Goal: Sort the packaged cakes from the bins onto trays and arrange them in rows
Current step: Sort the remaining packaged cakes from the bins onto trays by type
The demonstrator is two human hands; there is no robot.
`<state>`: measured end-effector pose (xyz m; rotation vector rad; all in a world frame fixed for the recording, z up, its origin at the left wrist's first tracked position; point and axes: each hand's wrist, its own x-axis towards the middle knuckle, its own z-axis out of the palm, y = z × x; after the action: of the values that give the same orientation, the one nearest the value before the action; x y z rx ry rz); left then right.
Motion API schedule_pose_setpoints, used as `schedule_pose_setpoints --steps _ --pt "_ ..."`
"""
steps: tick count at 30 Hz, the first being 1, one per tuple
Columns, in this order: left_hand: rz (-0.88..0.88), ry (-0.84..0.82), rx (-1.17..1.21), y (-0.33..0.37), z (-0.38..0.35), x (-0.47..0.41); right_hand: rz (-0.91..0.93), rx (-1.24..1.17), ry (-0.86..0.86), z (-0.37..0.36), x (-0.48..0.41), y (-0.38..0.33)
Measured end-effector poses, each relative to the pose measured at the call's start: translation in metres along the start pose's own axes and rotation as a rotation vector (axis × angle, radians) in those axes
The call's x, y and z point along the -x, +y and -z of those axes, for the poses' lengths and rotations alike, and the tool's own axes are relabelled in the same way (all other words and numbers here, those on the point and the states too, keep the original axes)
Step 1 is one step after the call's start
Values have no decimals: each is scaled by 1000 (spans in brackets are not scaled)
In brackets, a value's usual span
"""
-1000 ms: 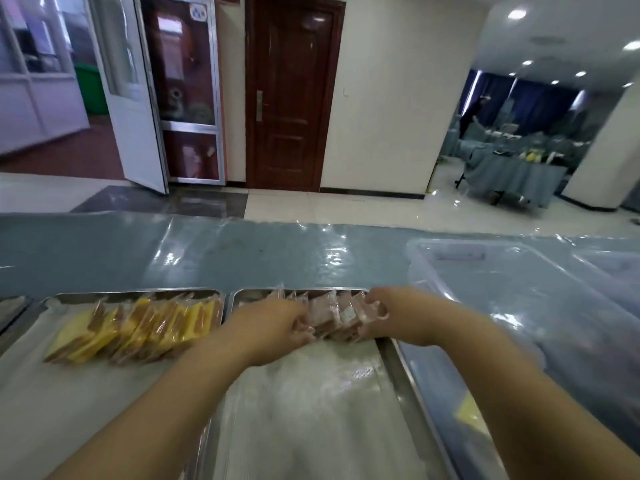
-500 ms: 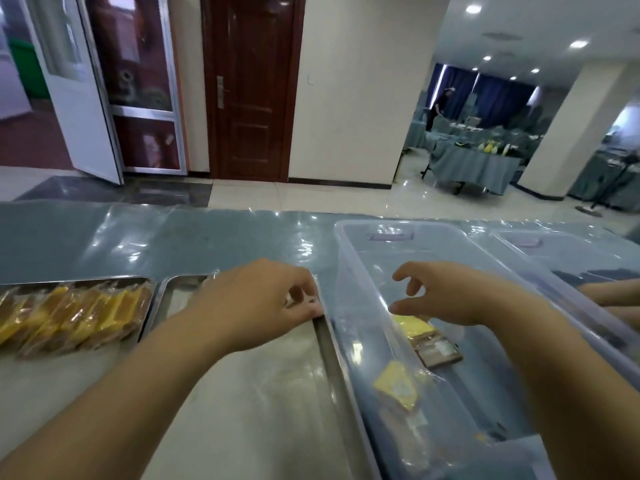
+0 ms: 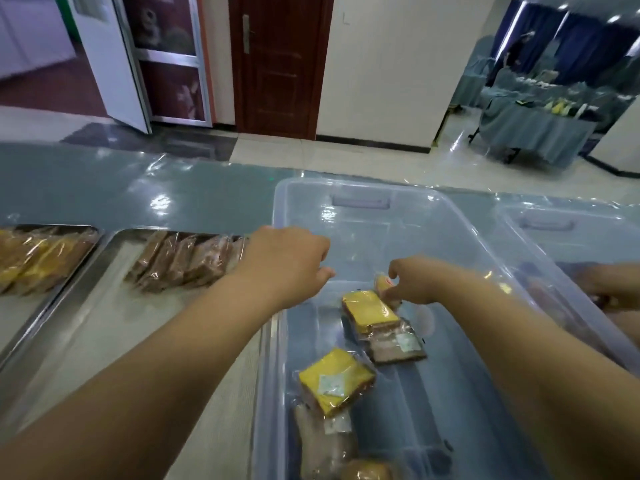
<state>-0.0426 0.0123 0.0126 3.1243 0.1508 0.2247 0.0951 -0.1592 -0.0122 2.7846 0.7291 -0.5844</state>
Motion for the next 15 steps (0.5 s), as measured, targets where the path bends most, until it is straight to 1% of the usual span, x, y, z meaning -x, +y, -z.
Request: schedule_pose_setpoints --steps 3,7,11,14,15 --pt "-29 -27 -172 8 -9 -10 -14 -3 -11 -16 -32 11" --pt "-46 -125 -271 12 -19 -17 -9 19 -14 -43 -69 15" --pt "-59 -156 -377 10 -26 -17 -46 -87 7 -79 -102 13" --pt "-68 -186 -394 9 -27 -19 -118 -181 8 -91 -109 11" --pt "-70 -184 -391 9 -26 -20 -129 -204 43 -92 -109 12"
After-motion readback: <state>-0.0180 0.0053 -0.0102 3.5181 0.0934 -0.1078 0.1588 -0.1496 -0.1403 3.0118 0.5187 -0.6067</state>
